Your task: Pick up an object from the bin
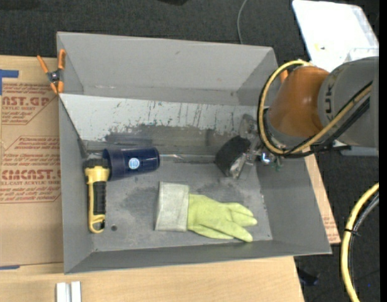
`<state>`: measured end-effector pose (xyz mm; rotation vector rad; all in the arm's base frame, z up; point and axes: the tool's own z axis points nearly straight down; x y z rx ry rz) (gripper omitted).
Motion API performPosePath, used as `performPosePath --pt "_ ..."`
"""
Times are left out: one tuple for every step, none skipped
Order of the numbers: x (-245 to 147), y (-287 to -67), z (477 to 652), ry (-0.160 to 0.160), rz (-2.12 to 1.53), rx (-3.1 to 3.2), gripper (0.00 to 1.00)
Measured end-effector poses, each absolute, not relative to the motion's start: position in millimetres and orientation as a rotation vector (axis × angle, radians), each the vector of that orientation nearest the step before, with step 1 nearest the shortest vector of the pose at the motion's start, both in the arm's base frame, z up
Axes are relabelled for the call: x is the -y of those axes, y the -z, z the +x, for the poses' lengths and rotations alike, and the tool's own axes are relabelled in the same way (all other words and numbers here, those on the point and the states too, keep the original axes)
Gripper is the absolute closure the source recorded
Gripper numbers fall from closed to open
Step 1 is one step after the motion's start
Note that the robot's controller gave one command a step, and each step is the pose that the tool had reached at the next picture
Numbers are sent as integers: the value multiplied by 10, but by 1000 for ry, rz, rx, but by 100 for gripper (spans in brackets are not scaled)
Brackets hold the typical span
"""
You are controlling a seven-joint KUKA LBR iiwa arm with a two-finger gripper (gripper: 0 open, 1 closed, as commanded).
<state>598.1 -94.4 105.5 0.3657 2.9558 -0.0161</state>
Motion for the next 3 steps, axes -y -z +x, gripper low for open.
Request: performPosePath --pt "945 -1055 5981 16 366 -2956 0" --pt "945 -1055 5981 16 366 -2956 0" --pt "945 -1054 5981 16 366 -2956 0"
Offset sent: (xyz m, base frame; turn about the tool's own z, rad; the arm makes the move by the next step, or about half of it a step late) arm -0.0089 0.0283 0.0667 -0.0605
